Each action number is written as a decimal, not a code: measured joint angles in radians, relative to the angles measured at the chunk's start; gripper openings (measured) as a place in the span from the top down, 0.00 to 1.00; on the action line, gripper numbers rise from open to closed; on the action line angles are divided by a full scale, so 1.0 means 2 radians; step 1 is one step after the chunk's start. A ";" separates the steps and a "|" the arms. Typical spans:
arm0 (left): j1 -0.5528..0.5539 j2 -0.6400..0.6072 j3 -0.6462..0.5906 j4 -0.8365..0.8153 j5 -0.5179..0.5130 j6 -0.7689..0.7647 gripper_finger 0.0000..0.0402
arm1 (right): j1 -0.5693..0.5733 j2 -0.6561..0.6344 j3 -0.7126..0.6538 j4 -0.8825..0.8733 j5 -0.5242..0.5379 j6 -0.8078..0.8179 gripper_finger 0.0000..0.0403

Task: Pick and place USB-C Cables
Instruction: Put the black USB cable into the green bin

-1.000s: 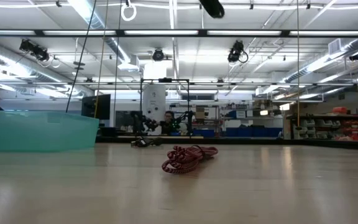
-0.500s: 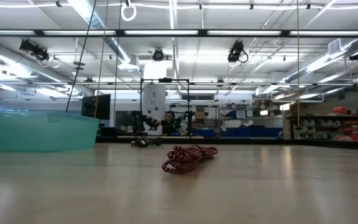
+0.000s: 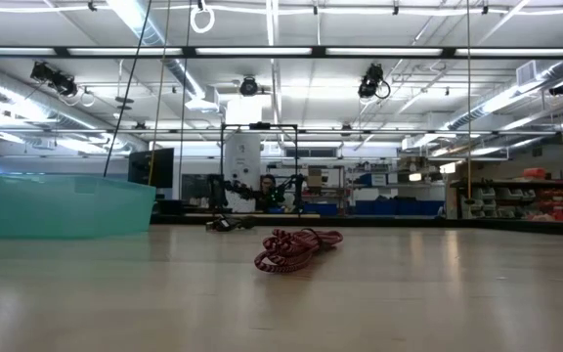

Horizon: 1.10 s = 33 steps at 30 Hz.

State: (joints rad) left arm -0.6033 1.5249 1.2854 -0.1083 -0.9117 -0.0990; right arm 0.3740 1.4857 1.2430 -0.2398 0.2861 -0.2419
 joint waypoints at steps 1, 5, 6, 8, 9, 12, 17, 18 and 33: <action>0.000 0.000 0.000 -0.001 0.000 -0.003 0.23 | 0.000 0.000 0.000 0.000 0.000 0.000 0.95; 0.000 0.000 0.000 -0.001 -0.006 -0.038 0.28 | 0.000 0.000 0.000 0.000 0.000 0.001 0.95; 0.000 0.000 0.000 -0.001 -0.013 -0.041 0.30 | 0.000 0.000 0.000 0.000 0.000 0.001 0.95; 0.000 0.000 0.000 -0.003 -0.025 -0.046 0.35 | 0.000 0.000 0.000 0.000 0.000 0.002 0.95; 0.000 0.000 0.000 -0.006 -0.028 -0.048 0.38 | 0.000 0.000 0.000 -0.001 0.000 0.002 0.95; 0.000 0.000 0.000 -0.015 -0.030 -0.052 0.51 | -0.001 0.000 0.000 -0.003 0.001 0.004 0.95; -0.001 0.000 0.000 -0.038 -0.031 -0.058 0.78 | -0.002 0.000 -0.001 -0.006 0.002 0.007 0.93; -0.001 0.000 0.000 -0.042 -0.032 -0.063 0.81 | -0.002 0.001 -0.001 -0.006 0.002 0.007 0.92; -0.001 0.000 0.000 -0.094 -0.032 -0.074 0.85 | -0.002 0.001 -0.001 -0.025 -0.018 -0.006 0.87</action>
State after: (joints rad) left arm -0.6052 1.5249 1.2861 -0.2959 -0.9763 -0.2469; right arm 0.3700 1.4868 1.2419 -0.2891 0.2492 -0.2531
